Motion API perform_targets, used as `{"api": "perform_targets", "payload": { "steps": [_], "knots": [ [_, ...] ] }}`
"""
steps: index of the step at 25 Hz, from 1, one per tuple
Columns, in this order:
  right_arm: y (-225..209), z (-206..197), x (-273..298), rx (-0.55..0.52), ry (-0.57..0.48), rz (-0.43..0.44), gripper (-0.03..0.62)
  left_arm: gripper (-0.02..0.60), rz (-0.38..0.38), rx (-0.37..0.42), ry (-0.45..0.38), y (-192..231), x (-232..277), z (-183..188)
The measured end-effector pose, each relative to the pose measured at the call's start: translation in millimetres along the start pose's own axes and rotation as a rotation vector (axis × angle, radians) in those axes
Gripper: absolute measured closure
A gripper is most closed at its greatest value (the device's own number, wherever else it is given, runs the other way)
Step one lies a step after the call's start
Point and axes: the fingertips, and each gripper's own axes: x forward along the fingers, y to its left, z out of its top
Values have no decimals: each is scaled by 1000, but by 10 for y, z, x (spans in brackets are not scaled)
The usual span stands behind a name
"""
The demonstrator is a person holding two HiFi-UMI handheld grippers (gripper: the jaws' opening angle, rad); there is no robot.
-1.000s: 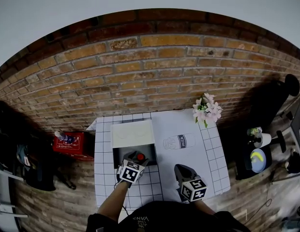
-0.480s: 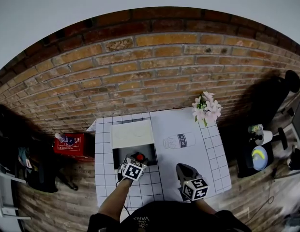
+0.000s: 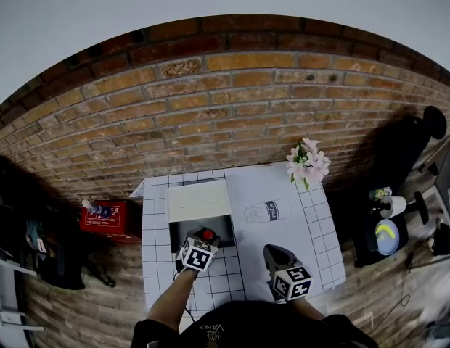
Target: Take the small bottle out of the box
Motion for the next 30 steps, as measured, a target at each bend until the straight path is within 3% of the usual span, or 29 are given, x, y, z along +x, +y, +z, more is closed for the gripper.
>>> {"api": "perform_targets", "payload": {
  "steps": [15,30],
  "knots": [
    [196,-26,-228,-24,-22,-18,595,357,57,-15,-146,49,-420,228],
    [594,-102,-467,-34,-68,-36,595,357,68,-39,-250,-37,-1143,59]
  ]
}}
